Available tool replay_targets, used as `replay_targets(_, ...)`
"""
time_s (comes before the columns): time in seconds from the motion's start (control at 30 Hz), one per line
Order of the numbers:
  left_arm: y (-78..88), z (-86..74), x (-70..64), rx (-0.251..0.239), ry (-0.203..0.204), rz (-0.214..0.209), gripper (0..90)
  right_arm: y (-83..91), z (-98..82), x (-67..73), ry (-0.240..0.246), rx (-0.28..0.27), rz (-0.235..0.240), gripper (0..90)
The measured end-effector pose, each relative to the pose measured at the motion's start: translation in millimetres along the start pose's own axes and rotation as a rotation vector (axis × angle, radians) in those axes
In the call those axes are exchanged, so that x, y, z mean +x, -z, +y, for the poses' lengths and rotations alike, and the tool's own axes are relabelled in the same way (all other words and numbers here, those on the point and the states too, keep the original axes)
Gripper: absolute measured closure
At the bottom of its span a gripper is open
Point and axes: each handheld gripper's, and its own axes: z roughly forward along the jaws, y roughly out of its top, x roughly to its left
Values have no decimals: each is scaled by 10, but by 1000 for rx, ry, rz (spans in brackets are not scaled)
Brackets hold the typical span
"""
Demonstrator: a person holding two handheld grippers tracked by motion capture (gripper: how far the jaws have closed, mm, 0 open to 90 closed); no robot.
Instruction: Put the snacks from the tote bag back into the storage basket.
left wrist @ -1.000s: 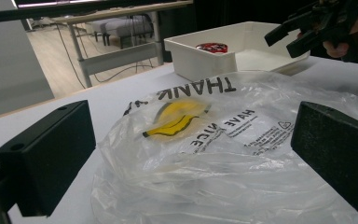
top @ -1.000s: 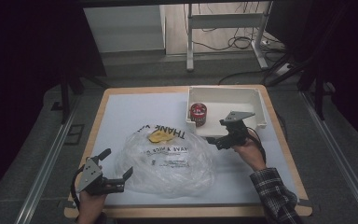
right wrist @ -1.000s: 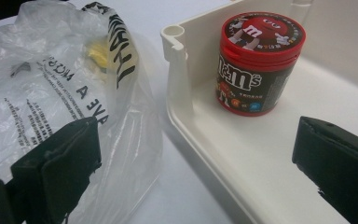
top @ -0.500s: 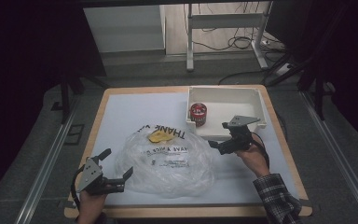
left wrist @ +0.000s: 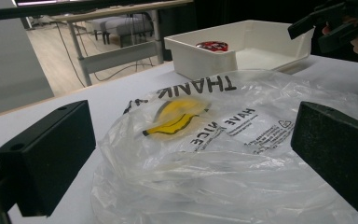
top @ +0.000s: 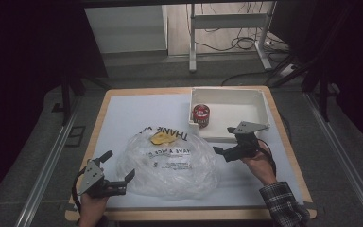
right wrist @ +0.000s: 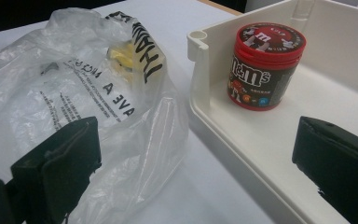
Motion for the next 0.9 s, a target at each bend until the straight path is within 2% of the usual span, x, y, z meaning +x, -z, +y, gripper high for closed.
replay_targets(0.23, 2, -1, 0, 0, 0, -1, 0, 93, -15, 44, 3, -29, -5, 14)
replay_targets(0.9, -3, -3, -3, 3, -2, -6, 0, 297, -107, 114, 5, -46, -49, 14)
